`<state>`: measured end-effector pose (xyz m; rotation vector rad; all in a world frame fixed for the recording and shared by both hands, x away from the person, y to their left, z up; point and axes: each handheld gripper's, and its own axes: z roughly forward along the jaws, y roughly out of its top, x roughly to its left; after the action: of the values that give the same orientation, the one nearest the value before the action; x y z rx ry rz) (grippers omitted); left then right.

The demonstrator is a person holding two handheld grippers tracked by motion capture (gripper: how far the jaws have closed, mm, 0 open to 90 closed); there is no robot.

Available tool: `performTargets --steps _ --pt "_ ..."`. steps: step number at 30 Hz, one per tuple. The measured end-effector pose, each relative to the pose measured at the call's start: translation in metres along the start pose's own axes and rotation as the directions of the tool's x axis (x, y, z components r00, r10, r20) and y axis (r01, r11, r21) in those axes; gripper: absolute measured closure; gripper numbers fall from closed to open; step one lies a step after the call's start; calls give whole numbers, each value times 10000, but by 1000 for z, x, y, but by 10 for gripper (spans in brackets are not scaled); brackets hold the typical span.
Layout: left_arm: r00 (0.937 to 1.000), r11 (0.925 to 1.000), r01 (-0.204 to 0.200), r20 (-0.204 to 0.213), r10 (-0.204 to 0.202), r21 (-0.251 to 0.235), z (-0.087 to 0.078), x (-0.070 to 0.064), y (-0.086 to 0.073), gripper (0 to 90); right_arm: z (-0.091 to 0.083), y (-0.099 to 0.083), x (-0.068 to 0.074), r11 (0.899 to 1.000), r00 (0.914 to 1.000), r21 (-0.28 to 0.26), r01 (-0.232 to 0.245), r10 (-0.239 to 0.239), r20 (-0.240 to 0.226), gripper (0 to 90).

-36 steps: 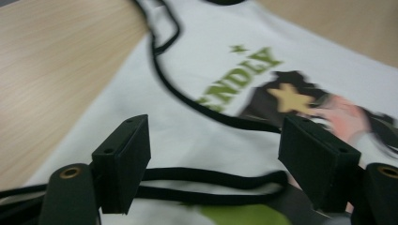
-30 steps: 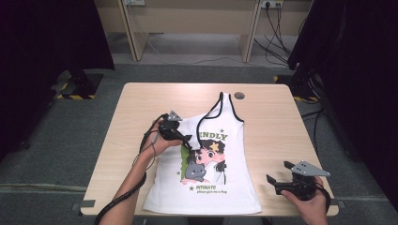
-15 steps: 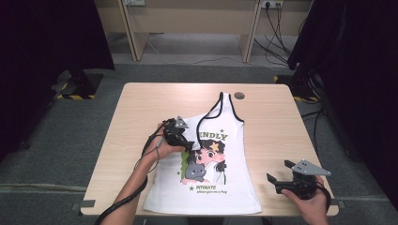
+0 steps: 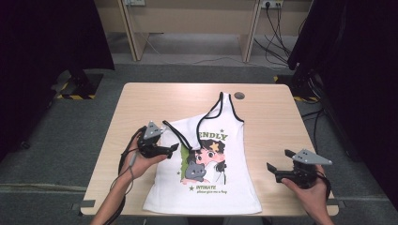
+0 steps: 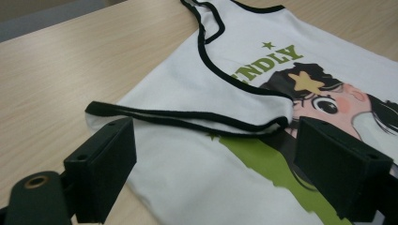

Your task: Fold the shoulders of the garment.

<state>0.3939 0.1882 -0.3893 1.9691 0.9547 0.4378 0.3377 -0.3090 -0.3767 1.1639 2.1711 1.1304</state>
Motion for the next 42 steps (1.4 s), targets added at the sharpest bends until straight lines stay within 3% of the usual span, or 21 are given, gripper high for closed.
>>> performTargets --steps 5,12,15,18,23,27,32,37,42 --pt "9971 9936 648 -326 -681 -924 -30 3 -14 135 -1 9 -9 9986 9993 -360 -378 380 49 99" --pt "9906 9844 911 -878 -1051 -1502 -62 5 -29 138 0 10 -13 9983 9989 -350 -457 461 124 99" --pt "9848 9800 1214 -1045 -1389 -1579 -75 5 -46 137 0 9 -14 9982 9987 -344 -486 491 136 98" --pt "9708 9684 1802 -1273 -2033 -1725 -83 5 -68 136 1 9 -16 9982 9987 -342 -485 491 159 98" --pt "9634 9678 1911 -1574 -2168 -1638 -84 -2 -91 141 4 16 -18 9982 9986 -345 -487 494 177 96" --pt "9593 9642 1968 -1682 -2268 -1779 -80 -4 -95 141 10 30 -19 9987 9992 -369 -345 351 167 95" --pt "9598 9674 1854 -1792 -2159 -1726 -74 -5 -100 142 25 59 -21 9988 9999 -467 -108 114 128 94" --pt "9560 9609 2016 -1751 -2352 -1901 -75 -1 -101 149 46 92 -26 9984 10000 -560 -68 70 28 98" --pt "9593 9670 1819 -1838 -2144 -1784 -74 -3 -100 150 74 126 -34 9997 9999 -209 -107 107 -26 119"
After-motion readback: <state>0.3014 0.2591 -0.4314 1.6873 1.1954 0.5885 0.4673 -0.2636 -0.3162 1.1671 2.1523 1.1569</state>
